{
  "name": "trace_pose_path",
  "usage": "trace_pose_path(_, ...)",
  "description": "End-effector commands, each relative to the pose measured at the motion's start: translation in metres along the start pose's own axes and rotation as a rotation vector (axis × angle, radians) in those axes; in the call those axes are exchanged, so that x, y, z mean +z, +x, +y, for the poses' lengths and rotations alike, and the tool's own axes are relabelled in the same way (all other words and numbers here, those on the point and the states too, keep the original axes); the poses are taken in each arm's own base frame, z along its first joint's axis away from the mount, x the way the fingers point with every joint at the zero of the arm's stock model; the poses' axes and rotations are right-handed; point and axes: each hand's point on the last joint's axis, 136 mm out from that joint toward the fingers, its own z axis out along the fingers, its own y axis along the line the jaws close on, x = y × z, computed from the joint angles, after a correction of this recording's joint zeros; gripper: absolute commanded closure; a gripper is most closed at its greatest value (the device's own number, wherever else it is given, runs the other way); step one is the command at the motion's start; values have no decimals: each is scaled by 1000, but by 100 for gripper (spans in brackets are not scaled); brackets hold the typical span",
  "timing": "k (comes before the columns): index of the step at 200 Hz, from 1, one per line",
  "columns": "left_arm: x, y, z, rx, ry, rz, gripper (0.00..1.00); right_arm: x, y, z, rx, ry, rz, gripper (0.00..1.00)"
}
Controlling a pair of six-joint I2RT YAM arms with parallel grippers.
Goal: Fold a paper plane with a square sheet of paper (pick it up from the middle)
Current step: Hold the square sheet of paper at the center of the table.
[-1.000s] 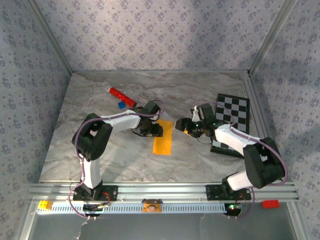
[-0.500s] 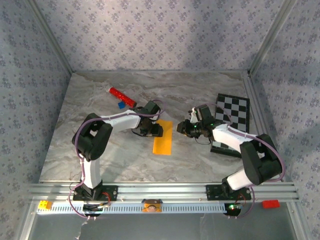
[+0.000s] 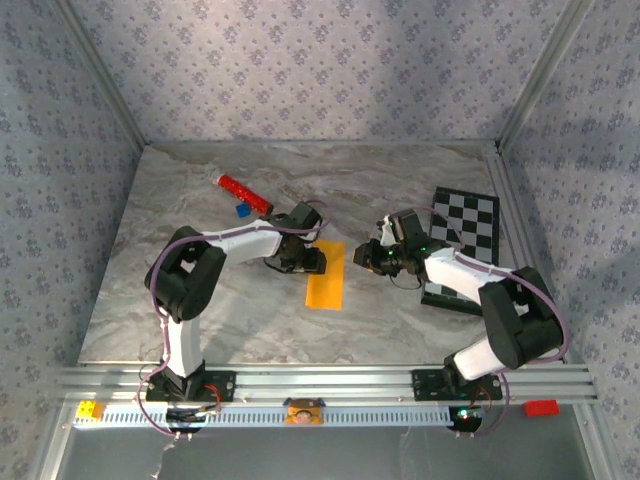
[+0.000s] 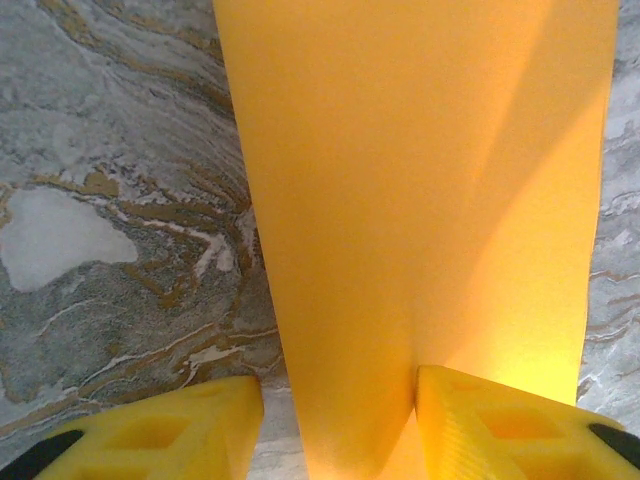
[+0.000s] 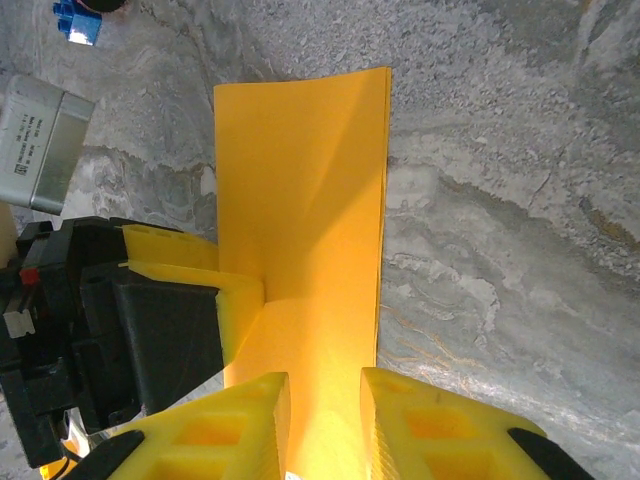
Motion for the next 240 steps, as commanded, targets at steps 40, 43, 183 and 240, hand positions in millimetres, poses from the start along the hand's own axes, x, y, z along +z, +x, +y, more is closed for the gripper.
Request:
trace_pose_path(40,29,10,15,20,-60,45,53,5,5,2,0,-10,27,74)
trace_pose_path(43,28,10,15,21,-60,45,53,5,5,3,0,-11,29,74)
trace_pose_path(183,33,12,19,39,-80,63,52,7,7,4,-4,-9,37,74)
trace_pose_path(240,36,13,22,53,-107,77,52,7,7,3,-6,-6,40,74)
